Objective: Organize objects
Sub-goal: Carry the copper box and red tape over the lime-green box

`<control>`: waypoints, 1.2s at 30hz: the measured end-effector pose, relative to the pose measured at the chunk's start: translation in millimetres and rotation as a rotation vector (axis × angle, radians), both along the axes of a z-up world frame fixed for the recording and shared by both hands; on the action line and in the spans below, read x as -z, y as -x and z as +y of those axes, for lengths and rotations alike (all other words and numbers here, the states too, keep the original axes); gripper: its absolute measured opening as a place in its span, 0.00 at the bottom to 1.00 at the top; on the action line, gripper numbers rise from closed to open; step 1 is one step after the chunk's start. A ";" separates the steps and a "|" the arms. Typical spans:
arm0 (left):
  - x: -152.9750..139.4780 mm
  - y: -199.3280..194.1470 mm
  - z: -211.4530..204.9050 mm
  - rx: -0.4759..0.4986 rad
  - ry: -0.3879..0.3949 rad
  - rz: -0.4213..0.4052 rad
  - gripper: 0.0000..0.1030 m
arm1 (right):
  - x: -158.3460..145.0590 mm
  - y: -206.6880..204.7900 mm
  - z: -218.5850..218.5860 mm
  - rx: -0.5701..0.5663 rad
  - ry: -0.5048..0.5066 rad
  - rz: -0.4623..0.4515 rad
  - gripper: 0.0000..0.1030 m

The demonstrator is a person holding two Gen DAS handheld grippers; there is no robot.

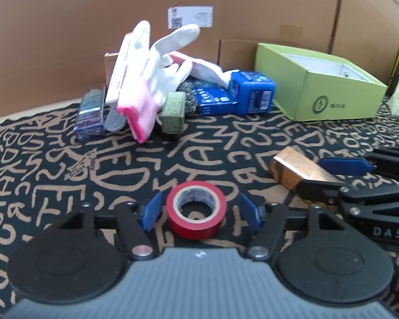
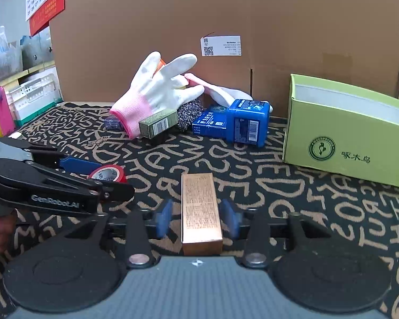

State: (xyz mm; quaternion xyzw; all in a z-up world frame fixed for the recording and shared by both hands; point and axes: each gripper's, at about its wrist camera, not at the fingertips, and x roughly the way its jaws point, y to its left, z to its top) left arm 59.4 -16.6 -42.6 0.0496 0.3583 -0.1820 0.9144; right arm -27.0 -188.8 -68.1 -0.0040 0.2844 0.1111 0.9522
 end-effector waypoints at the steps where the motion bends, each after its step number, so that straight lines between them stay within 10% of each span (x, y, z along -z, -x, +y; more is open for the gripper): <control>1: 1.6 -1.2 -0.1 0.002 0.003 0.006 0.62 | 0.5 -1.2 1.0 0.000 0.005 0.001 0.48; 20: 1.1 2.7 -7.5 0.011 -0.027 -0.013 0.44 | 9.8 -3.3 4.8 0.009 0.031 0.032 0.33; 36: -79.2 -6.8 -99.3 0.323 0.098 -0.097 0.44 | -44.0 35.4 -96.8 0.166 -0.127 -0.072 0.33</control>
